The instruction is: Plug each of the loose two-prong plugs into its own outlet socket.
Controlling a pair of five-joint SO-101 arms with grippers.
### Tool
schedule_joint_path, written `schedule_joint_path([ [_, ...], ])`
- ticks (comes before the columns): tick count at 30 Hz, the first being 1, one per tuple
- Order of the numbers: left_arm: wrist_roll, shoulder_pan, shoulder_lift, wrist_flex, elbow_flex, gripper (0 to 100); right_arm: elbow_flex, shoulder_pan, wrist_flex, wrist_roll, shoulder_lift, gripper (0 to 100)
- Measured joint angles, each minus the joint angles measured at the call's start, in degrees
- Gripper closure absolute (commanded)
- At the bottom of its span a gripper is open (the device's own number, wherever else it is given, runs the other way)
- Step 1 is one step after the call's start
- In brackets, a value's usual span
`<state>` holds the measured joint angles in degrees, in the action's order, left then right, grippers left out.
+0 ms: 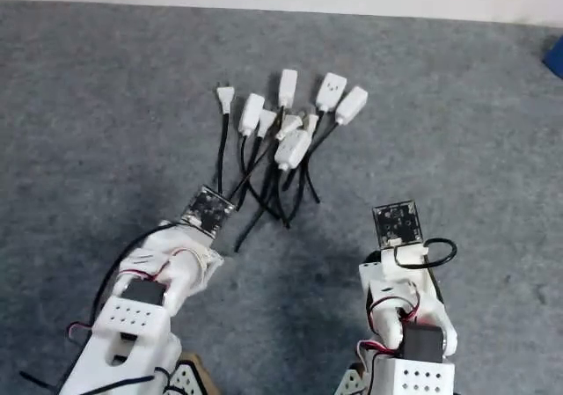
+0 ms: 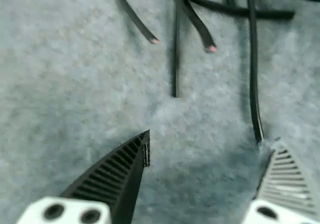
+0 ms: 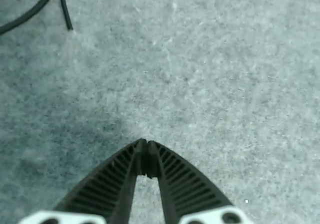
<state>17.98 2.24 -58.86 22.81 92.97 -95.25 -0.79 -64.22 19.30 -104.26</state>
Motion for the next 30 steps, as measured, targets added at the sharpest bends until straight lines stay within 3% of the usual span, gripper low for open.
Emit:
schedule_joint_path([
  [30, 0.0, 2.55, -4.66, -0.79, 2.99, 66, 0.0, 0.0, 0.0, 0.0, 0.0, 99.1],
])
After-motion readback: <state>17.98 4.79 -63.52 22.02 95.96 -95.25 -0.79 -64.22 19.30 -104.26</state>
